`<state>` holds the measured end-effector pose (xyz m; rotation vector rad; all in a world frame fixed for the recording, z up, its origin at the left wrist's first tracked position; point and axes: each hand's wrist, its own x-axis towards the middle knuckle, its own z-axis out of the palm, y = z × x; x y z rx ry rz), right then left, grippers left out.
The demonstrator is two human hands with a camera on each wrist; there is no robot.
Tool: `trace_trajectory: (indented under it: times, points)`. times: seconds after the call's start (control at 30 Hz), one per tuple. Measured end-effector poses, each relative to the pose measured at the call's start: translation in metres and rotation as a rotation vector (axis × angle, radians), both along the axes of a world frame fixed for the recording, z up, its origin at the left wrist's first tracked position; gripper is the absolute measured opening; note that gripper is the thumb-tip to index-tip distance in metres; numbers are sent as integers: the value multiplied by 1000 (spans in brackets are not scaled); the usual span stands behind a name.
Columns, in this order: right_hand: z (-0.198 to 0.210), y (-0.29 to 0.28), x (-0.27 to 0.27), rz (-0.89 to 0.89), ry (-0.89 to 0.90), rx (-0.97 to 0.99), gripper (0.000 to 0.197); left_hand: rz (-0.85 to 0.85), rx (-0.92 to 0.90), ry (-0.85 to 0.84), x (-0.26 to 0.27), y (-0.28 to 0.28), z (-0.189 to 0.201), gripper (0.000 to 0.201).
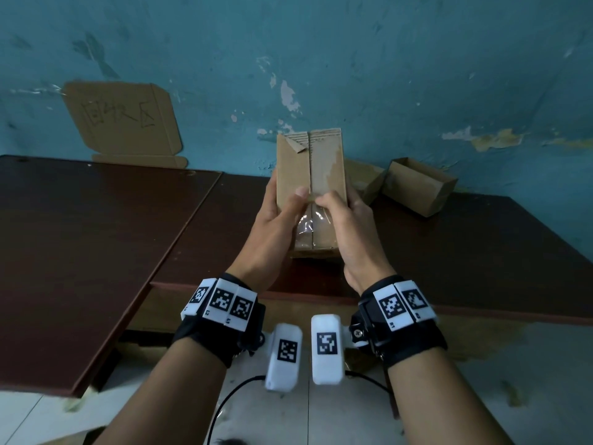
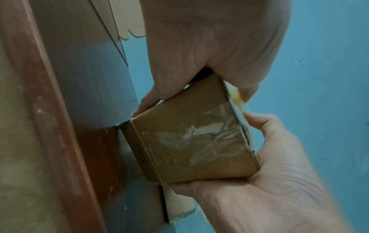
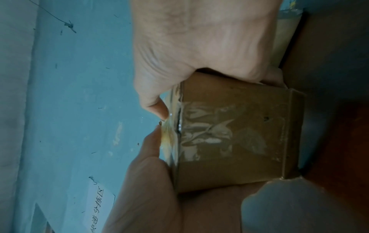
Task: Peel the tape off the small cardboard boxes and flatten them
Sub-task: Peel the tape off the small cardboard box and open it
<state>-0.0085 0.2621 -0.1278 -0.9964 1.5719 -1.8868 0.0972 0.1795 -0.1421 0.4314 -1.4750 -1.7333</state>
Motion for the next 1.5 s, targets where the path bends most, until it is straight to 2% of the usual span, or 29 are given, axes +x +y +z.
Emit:
trace_trajectory:
  times: [0.27, 0.53, 0.63, 0.7, 0.77, 0.87, 0.97, 1.07, 1.17, 1.27, 1.33, 1.43, 1.5]
  points:
    - [-3, -1, 1, 10, 28, 0, 41, -32, -35, -37, 2, 1, 3, 59]
    - [-1, 1, -4, 41, -7, 5, 29, -74, -30, -9, 6, 3, 0, 65]
    - [-1, 2, -4, 32, -6, 15, 27, -106, -25, 20, 4, 4, -1, 54]
    - [-1, 3, -5, 39, -1, 19, 22, -78, -16, -1, 2, 2, -1, 49]
    - [-2, 4, -4, 48, -3, 22, 20, -28, -18, -35, 1, 1, 0, 55]
    - [-3, 4, 0, 53, 0, 18, 33, -25, -38, -54, 1, 0, 1, 60]
    - [-5, 2, 2, 45, -10, 11, 33, -26, -68, -74, 3, -1, 1, 60]
    - [-6, 1, 0, 55, -42, 1, 42, -55, -93, -86, 2, -1, 1, 66]
    - [-5, 2, -2, 58, -17, 24, 29, -55, -86, -67, 3, -1, 2, 67]
    - [-4, 2, -3, 60, -20, 36, 26, -109, -39, -24, 8, 0, 1, 73]
    - [-3, 2, -2, 42, -22, 47, 22, -141, -23, 8, 10, 0, -1, 71]
    - [-3, 2, -1, 11, -51, 37, 27, -153, -2, 31, 10, 0, -2, 56]
    - [-3, 0, -1, -14, -72, 34, 39, -142, 10, 18, 9, 0, -1, 52]
